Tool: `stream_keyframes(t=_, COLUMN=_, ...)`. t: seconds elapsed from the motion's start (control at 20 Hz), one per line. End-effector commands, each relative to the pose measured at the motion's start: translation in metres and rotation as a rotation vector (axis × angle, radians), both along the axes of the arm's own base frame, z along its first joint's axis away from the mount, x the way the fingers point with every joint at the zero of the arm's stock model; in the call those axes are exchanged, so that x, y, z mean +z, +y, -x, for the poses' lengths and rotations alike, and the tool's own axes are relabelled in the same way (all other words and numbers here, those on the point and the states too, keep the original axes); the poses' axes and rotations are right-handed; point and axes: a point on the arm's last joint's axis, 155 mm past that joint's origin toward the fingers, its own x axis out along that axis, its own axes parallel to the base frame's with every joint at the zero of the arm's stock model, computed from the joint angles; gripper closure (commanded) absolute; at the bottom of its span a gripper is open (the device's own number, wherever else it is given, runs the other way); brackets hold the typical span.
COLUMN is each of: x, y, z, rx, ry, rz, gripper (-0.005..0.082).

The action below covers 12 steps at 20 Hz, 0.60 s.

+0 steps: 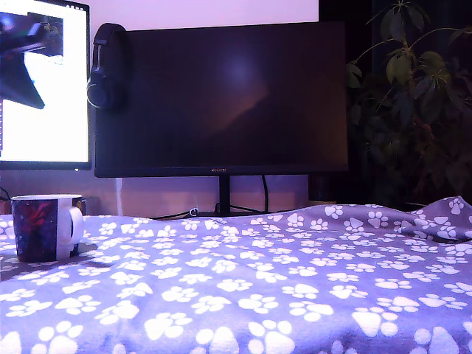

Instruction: Pick up the coffee capsules on the table and drop them inside the coffee cup

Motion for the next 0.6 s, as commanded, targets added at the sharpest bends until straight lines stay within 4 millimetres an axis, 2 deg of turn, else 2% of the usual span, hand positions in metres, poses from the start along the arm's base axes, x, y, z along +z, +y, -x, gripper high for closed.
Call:
stream_keyframes(t=0.0, x=-0.005, y=0.001, z=0.008, rx=0.002, ry=-0.025, rz=0.000, gripper=0.0793)
stream_keyframes(t=0.2, x=0.000, y=0.004, z=0.025, rx=0.010, ry=-0.116, rz=0.009, gripper=0.0793)
stream_keyframes(t=0.55, x=-0.023, y=0.009, z=0.053, rx=0.051, ry=-0.172, rz=0.061, gripper=0.0793)
